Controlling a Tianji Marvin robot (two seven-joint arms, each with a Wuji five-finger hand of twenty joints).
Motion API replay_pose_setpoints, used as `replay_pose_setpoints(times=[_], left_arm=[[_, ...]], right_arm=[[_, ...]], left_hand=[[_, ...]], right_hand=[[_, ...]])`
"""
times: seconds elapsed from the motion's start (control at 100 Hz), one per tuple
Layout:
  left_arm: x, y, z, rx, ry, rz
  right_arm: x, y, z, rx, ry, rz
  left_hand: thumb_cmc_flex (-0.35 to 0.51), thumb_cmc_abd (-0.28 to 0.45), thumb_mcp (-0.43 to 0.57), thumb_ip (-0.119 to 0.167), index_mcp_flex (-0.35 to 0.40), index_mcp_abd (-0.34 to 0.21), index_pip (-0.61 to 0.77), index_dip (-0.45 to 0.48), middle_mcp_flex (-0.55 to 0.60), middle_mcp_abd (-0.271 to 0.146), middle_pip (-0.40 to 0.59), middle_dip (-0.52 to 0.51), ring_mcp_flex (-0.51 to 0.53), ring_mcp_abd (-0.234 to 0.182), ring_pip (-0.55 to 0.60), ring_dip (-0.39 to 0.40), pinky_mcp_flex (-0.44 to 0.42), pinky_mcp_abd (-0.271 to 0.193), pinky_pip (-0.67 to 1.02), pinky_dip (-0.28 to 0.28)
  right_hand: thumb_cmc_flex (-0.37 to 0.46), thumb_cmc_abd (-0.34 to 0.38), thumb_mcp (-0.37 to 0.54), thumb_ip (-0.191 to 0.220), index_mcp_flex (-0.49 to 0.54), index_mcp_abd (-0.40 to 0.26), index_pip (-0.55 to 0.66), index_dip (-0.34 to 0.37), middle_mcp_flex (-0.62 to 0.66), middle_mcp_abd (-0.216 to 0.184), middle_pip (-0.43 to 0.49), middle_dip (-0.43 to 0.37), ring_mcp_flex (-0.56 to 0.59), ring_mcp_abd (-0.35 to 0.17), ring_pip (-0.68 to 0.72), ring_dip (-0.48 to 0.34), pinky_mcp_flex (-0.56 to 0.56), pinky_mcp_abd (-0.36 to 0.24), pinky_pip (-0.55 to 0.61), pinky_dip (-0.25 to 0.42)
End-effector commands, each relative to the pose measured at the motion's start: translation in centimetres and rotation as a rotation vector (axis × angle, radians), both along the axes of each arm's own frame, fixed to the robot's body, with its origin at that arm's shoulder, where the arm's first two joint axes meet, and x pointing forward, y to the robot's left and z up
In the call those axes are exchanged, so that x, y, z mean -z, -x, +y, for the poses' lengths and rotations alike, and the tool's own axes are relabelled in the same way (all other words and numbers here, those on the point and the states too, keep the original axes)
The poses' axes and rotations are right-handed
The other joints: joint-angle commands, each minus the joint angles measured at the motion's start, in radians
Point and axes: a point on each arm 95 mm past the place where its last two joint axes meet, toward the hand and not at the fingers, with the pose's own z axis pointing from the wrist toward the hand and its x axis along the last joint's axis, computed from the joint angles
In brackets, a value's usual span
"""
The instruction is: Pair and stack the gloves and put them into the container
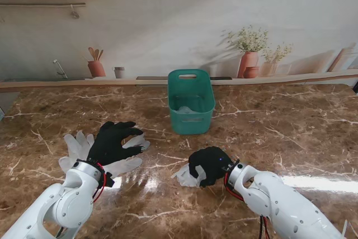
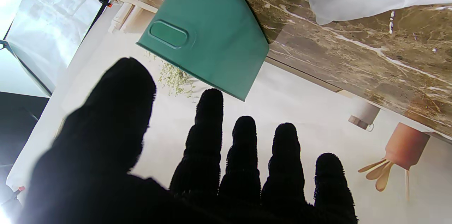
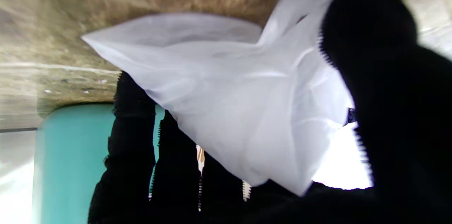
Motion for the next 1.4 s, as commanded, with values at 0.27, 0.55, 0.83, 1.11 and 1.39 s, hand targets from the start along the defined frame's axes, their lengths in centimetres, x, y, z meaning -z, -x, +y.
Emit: replay_pose_setpoints(times=[0.27,0.55,0.83,1.11,1.39], left_arm=[[0.3,0.2,-0.1,0.007,0.002,0.013],[0.3,0.2,-0.2,0.007,0.006,0.012],[0.3,0.1,-0.2,0.006,0.011,0.007],[0.2,0.2,0.0,0.001,0.007,0.003],[0.2,0.3,0.2,-0.006,0.005,0.000]], right_arm=[[0.5,0.1,-0.1,0.019,-0.085,-0.044],[-6.5,-0.6,0.9,0.018,-0.210,-0.204],[-13.5,-3.0,1.3,0.031,-0.244,-0.350],[-17.5,-6.4,2.0,0.068,-0.239,-0.429],[-19.0,-10.6,2.4,0.106,-0.176,-0.440]], left_hand=[[0.014,0.037,-0.043,0.026,0.009,-0.021,0.002,0.009,0.003,-0.022,-0.021,-0.012,-0.008,-0.040,-0.033,-0.010,-0.019,0.000,-0.042,0.016],[0.018,0.039,-0.048,0.027,0.009,-0.017,0.000,0.008,0.002,-0.020,-0.022,-0.013,-0.011,-0.040,-0.034,-0.011,-0.020,0.002,-0.047,0.018],[0.018,0.038,-0.050,0.028,0.010,-0.017,-0.001,0.008,0.003,-0.022,-0.022,-0.013,-0.011,-0.040,-0.035,-0.011,-0.020,0.002,-0.050,0.021],[0.017,0.040,-0.054,0.028,0.008,-0.018,-0.002,0.007,0.003,-0.022,-0.023,-0.013,-0.010,-0.042,-0.035,-0.011,-0.019,0.002,-0.050,0.024],[0.016,0.042,-0.057,0.028,0.005,-0.016,-0.004,0.006,0.004,-0.024,-0.022,-0.012,-0.009,-0.043,-0.033,-0.011,-0.019,0.002,-0.049,0.026]], right_hand=[[0.328,0.063,0.049,0.120,0.109,0.038,0.062,-0.018,0.374,-0.092,0.177,0.376,0.410,-0.083,0.525,0.322,0.265,-0.077,0.273,-0.002],[0.330,0.065,0.047,0.122,0.114,0.043,0.060,-0.034,0.383,-0.087,0.181,0.382,0.415,-0.074,0.549,0.320,0.281,-0.076,0.288,-0.001],[0.327,0.069,0.046,0.122,0.112,0.042,0.064,-0.040,0.383,-0.087,0.179,0.387,0.414,-0.075,0.557,0.316,0.286,-0.082,0.292,-0.001],[0.325,0.074,0.044,0.123,0.108,0.040,0.065,-0.044,0.381,-0.088,0.176,0.387,0.413,-0.076,0.557,0.314,0.286,-0.083,0.293,0.000],[0.324,0.080,0.041,0.123,0.106,0.038,0.066,-0.046,0.380,-0.089,0.173,0.387,0.413,-0.078,0.556,0.313,0.286,-0.085,0.294,0.000]])
